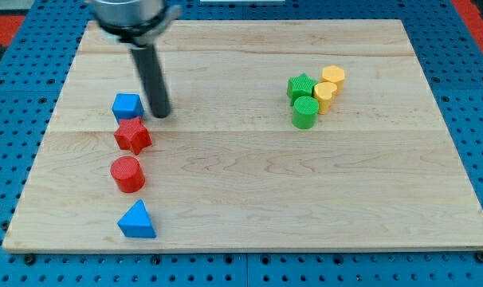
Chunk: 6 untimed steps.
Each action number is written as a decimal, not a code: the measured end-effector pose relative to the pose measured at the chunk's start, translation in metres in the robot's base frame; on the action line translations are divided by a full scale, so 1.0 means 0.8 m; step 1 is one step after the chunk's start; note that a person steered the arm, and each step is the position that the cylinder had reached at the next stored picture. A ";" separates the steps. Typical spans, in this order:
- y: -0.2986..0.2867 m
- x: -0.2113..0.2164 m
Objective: Slide the blue triangle left a bit
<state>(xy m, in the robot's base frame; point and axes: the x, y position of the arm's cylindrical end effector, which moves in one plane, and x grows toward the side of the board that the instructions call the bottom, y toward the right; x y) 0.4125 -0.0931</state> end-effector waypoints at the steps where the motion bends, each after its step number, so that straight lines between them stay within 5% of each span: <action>1: 0.097 0.087; 2: 0.107 0.203; 3: 0.033 0.234; 4: -0.034 0.237; 6: -0.038 0.234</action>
